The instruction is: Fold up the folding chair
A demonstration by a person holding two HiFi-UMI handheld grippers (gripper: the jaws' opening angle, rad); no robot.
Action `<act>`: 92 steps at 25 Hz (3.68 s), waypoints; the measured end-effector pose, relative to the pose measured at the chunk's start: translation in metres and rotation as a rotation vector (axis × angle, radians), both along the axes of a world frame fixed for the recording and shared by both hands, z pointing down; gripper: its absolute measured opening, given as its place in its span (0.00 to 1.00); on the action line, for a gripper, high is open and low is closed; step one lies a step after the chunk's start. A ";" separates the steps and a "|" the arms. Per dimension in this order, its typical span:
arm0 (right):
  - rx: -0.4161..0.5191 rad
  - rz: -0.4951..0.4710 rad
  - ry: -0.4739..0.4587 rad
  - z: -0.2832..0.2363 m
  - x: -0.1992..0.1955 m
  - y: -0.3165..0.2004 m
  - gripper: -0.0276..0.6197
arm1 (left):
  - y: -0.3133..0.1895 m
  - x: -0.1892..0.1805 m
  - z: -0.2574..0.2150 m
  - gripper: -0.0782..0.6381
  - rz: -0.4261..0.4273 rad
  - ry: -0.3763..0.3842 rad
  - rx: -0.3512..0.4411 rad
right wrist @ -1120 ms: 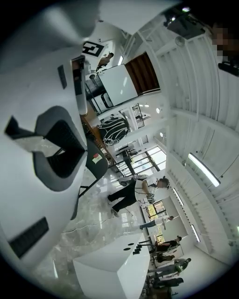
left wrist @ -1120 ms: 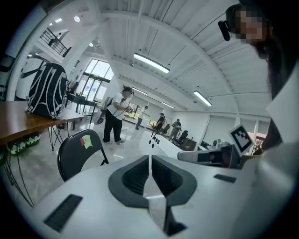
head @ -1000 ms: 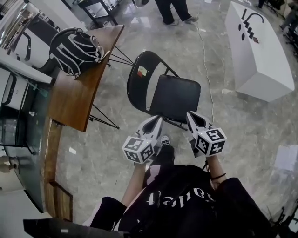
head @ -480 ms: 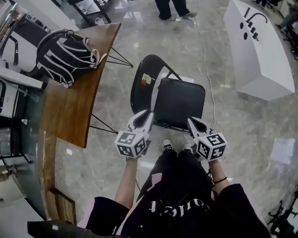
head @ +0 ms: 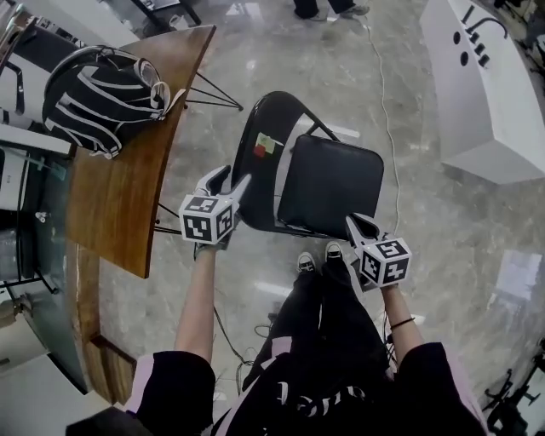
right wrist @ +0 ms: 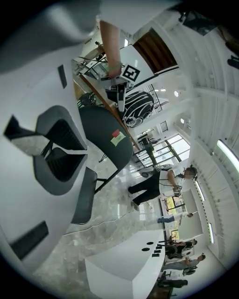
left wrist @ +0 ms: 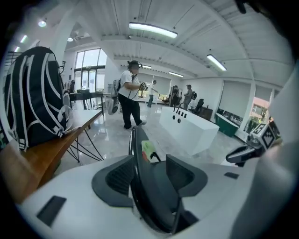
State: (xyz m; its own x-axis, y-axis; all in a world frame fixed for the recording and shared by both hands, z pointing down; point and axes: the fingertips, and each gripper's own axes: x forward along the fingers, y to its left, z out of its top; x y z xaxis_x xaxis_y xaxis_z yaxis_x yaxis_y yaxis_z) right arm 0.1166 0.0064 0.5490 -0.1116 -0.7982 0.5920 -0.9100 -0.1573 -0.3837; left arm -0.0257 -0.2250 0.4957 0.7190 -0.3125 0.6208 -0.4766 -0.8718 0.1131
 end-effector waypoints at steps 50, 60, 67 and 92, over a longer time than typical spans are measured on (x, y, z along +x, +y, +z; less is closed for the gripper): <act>-0.137 0.062 -0.734 0.423 0.168 0.050 0.52 | -0.056 0.049 0.083 0.34 -0.007 -0.022 -0.092; -0.137 0.147 -0.692 0.418 0.174 0.050 0.52 | -0.053 0.048 0.080 0.32 -0.049 0.092 -0.192; -0.092 0.141 -0.723 0.396 0.174 0.042 0.49 | -0.047 0.057 0.067 0.30 -0.075 0.155 -0.227; -0.189 -0.150 -0.606 0.180 0.070 -0.066 0.38 | -0.078 0.023 -0.060 0.30 -0.142 0.097 -0.088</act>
